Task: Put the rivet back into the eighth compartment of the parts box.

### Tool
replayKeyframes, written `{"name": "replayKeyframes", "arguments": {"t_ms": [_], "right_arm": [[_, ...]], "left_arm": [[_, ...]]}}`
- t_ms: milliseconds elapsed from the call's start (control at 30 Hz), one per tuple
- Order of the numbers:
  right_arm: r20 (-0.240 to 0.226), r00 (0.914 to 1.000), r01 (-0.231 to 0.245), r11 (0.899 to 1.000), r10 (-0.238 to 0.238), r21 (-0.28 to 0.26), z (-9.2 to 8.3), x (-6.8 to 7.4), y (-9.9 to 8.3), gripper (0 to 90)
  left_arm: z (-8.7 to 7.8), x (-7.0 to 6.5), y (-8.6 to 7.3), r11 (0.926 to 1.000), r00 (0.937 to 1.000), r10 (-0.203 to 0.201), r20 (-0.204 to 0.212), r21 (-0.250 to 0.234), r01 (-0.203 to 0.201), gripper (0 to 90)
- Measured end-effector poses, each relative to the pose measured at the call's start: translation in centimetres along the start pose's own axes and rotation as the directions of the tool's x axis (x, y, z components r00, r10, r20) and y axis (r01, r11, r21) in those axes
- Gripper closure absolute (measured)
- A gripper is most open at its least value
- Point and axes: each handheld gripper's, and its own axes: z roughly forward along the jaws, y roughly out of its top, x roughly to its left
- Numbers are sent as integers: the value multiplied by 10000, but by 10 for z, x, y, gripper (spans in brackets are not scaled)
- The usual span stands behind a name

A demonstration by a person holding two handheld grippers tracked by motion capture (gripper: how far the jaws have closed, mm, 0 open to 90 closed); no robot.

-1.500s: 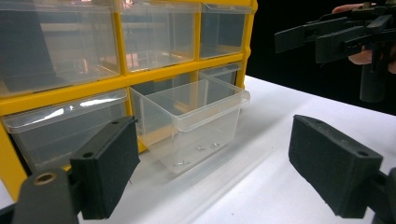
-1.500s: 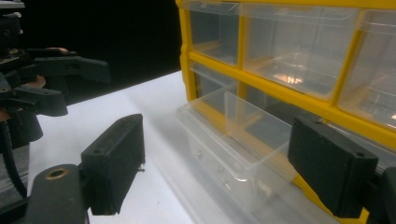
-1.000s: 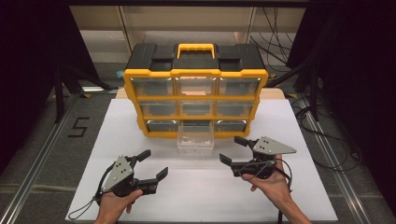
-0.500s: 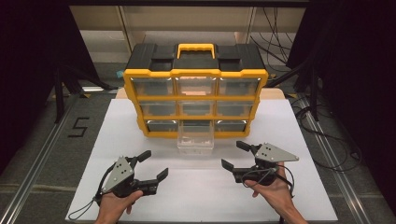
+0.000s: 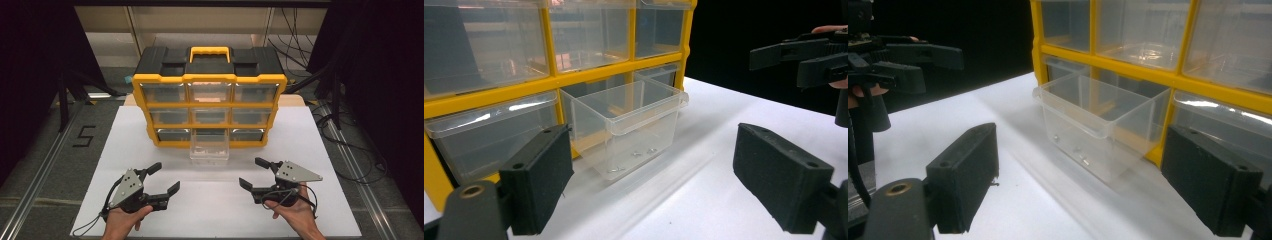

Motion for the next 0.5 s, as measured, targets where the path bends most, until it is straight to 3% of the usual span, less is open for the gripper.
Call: {"name": "replayKeyframes", "arguments": {"t_ms": [33, 67, 200, 500], "right_arm": [[71, 9999, 88, 9999, -88, 48, -1, 0, -1, 166], [91, 9998, 151, 9995, -148, -260, 1, 0, -3, 166], [103, 9999, -24, 10000, 23, 66, -4, 1, -4, 166], [241, 9996, -129, 9999, 131, -78, -11, 5, -8, 165]], "left_arm": [[0, 0, 0, 10000, 10000, -12, 2, -3, 12, 162], [0, 0, 0, 10000, 10000, -18, 5, 0, 18, 162], [1, 0, -1, 10000, 9999, -34, 96, -72, 34, 162], [0, -3, -1, 10000, 10000, -14, 72, 59, 14, 162]]}}
